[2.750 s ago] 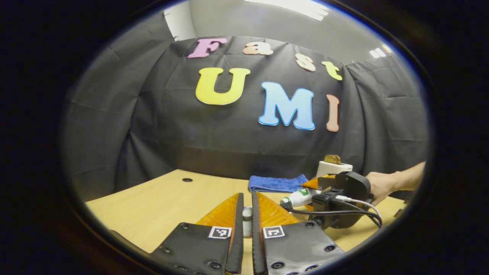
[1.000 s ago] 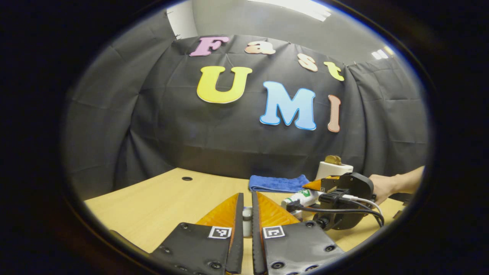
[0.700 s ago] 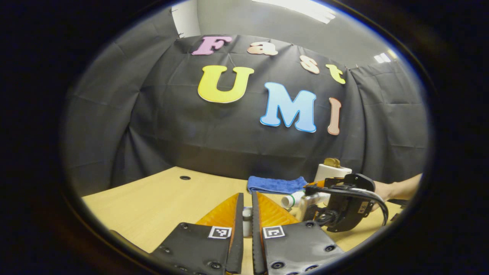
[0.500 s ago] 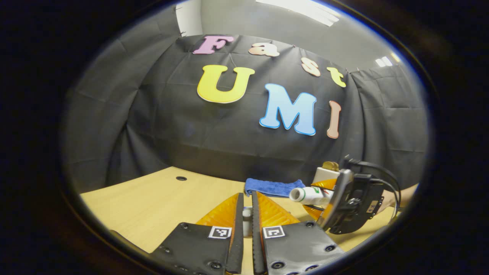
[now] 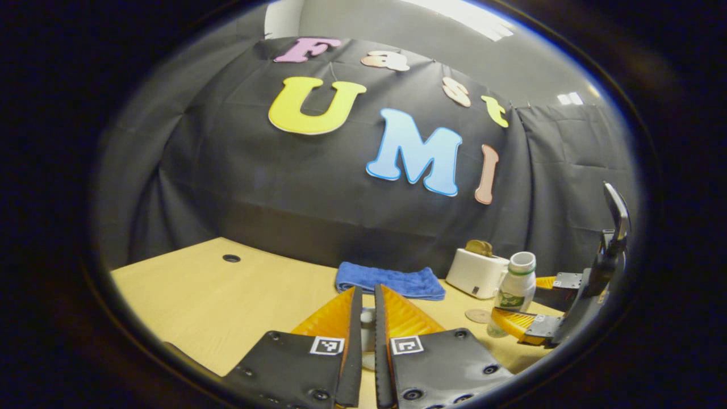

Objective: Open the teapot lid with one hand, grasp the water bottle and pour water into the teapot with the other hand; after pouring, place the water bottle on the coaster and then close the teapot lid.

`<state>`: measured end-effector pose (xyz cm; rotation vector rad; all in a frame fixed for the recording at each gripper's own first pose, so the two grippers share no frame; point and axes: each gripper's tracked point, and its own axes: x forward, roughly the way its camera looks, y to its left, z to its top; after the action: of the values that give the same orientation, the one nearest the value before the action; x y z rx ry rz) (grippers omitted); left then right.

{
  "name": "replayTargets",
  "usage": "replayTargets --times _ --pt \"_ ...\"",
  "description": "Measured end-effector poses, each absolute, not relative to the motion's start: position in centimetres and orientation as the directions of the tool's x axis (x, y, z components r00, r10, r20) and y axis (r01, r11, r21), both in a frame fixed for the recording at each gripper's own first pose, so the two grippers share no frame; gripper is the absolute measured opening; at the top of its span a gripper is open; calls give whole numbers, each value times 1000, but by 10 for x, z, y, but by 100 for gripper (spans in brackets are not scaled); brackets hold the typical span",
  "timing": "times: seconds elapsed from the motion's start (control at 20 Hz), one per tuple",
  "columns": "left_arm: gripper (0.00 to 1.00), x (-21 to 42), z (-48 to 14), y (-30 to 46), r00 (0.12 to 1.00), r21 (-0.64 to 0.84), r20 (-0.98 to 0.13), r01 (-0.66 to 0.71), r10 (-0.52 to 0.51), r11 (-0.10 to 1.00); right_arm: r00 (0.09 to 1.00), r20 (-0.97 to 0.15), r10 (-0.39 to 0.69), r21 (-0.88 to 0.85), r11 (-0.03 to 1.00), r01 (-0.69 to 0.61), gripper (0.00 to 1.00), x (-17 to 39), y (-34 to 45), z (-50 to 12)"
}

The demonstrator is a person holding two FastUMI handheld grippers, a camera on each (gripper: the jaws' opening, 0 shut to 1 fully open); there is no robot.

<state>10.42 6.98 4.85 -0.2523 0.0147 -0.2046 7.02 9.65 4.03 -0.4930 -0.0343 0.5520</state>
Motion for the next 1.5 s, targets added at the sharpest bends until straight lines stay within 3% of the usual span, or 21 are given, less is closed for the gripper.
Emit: replayTargets --times 0.15,0.2,0.35,0.65,0.7,0.85,0.9,0.95,1.15,1.35,1.45,1.5 --pt "20 124 42 50 976 -204 -7 214 -220 955 853 -110 510 -344 786 -514 76 61 82 36" --pt "16 129 37 46 976 -172 -16 211 -217 962 855 -110 507 -329 793 -513 76 61 77 34" --pt "20 144 19 28 975 -82 -62 209 -214 974 854 -117 507 -305 800 -517 76 62 65 26" --pt "20 156 -8 19 971 -94 -119 195 -206 976 859 -114 499 -306 805 -508 76 66 52 24" --pt "17 156 -10 17 970 -99 -123 197 -208 975 860 -116 497 -305 806 -507 76 67 53 25" --pt "20 156 -8 13 971 -77 -123 197 -205 977 862 -122 493 -298 810 -505 76 68 51 21" --pt "16 153 -7 11 971 -68 -124 198 -205 978 863 -123 490 -297 811 -503 76 68 51 21" --pt "20 152 -5 8 970 -64 -119 204 -210 977 864 -121 488 -295 814 -501 76 70 51 21" --pt "20 154 -11 5 973 -11 -125 192 -192 981 863 -128 490 -288 814 -505 76 70 50 17" --pt "21 154 -23 5 968 -51 -151 195 -201 979 866 -128 483 -299 814 -499 76 73 47 16" --pt "24 154 -13 5 973 -27 -128 192 -194 981 866 -131 483 -289 817 -499 76 76 47 14" --pt "40 152 -5 4 976 -10 -103 191 -191 981 867 -129 482 -281 820 -498 76 78 47 13"
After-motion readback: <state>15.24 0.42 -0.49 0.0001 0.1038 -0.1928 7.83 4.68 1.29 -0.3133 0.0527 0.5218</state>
